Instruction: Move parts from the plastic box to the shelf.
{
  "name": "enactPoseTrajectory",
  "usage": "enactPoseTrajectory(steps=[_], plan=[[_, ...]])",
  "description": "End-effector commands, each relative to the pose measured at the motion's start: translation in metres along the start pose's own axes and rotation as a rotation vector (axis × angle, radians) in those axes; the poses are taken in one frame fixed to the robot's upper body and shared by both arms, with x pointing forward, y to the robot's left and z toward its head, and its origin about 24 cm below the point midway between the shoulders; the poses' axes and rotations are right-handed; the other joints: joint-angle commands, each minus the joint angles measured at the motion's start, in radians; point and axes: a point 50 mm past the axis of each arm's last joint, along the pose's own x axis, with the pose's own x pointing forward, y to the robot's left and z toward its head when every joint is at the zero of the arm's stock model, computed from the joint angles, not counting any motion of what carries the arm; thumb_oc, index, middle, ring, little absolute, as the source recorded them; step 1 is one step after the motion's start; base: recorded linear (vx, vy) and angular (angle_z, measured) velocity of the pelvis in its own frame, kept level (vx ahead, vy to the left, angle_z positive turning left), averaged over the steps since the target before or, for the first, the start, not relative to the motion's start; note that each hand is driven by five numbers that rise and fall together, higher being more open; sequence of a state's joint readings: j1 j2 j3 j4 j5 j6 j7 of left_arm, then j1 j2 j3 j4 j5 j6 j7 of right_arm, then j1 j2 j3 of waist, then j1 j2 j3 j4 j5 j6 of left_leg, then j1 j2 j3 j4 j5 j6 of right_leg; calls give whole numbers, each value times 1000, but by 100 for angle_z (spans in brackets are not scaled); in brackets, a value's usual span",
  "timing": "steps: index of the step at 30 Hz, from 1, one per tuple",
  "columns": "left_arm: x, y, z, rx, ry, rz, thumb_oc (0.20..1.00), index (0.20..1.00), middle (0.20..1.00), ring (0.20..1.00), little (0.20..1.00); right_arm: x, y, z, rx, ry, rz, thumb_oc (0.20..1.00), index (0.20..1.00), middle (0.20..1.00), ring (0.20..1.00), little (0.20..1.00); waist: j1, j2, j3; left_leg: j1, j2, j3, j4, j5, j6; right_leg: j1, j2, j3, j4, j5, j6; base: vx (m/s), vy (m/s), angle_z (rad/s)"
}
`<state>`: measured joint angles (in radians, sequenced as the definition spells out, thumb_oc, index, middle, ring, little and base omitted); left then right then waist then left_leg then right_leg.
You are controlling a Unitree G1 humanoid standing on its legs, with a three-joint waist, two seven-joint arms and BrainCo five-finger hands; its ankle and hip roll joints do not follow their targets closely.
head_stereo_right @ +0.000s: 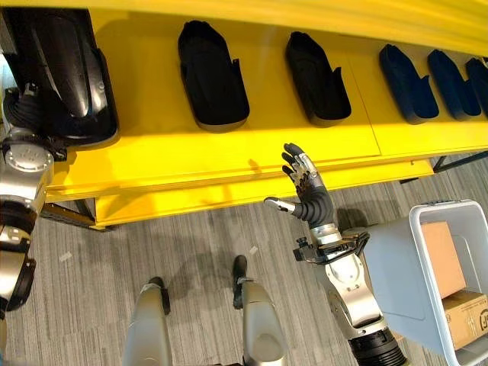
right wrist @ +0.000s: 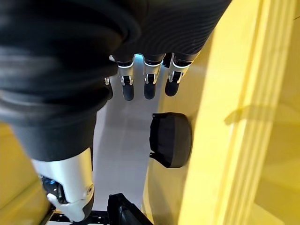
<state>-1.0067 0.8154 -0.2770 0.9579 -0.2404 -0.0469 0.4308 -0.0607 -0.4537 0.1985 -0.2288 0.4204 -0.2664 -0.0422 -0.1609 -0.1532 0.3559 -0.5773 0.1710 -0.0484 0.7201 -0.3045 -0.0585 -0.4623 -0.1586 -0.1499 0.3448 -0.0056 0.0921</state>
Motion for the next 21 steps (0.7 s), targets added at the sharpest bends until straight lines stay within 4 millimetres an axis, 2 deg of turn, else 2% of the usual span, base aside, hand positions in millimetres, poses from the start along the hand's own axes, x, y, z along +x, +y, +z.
enactPoseTrajectory(steps=[1, 7, 8, 9, 10, 11, 12, 21], plan=[[16, 20, 38, 6, -126, 41, 200, 200, 200, 200, 200, -4, -9, 22, -8, -107, 11, 1000, 1000, 1000, 1000, 1000, 10, -2, -89, 43, 29, -1, -31, 17, 2, -12, -64, 49, 95, -25, 71, 0, 0, 0], [22, 24, 41, -30, -79, 50, 200, 200, 200, 200, 200, -9, -9, 21, 5, -90, 23, 1000, 1000, 1000, 1000, 1000, -5, -19, -94, 1, 34, -6, -15, 14, 3, -43, -54, 50, 90, -15, 71, 14, 0, 0], [22, 24, 37, -46, -58, 49, 200, 200, 200, 200, 200, -10, -9, 21, 7, -89, 24, 1000, 1000, 1000, 1000, 1000, -3, -16, -96, 8, 41, -11, -7, -20, 1, -38, -47, 53, 100, -41, 80, 78, -4, -8], [22, 24, 35, -66, -44, 47, 200, 200, 200, 200, 200, -11, -9, 20, 10, -84, 27, 1000, 1000, 1000, 1000, 1000, -4, -17, -98, 4, 42, -13, -10, -20, 1, -45, -44, 54, 98, -40, 79, -6, -3, -14], [22, 24, 35, -67, -45, 47, 200, 200, 200, 200, 200, -11, -9, 21, 9, -85, 26, 1000, 1000, 1000, 1000, 1000, -6, -22, -95, -10, 37, -8, -14, 12, 3, -53, -50, 51, 87, -14, 70, -105, -10, -12], [22, 24, 34, -67, -38, 44, 200, 200, 200, 200, 200, -12, -10, 21, 7, -82, 29, 1000, 1000, 1000, 1000, 1000, -7, -24, -97, -16, 37, -9, -13, 12, 3, -58, -49, 52, 86, -14, 69, 0, 0, 0], [22, 24, 33, -68, -33, 47, 200, 200, 200, 200, 200, -13, -10, 21, 6, -80, 31, 1000, 1000, 1000, 1000, 1000, -5, -17, -101, -5, 44, -14, -6, -23, 0, -53, -41, 56, 99, -41, 78, 86, 0, 3], [22, 27, 23, -183, 33, 51, 200, 200, 200, 200, 200, -20, -12, 19, 14, -54, 28, 1000, 1000, 1000, 1000, 1000, -14, -17, -117, -47, 47, -23, 15, -27, -5, -88, -30, 56, 108, -41, 73, 8, -3, -1]])
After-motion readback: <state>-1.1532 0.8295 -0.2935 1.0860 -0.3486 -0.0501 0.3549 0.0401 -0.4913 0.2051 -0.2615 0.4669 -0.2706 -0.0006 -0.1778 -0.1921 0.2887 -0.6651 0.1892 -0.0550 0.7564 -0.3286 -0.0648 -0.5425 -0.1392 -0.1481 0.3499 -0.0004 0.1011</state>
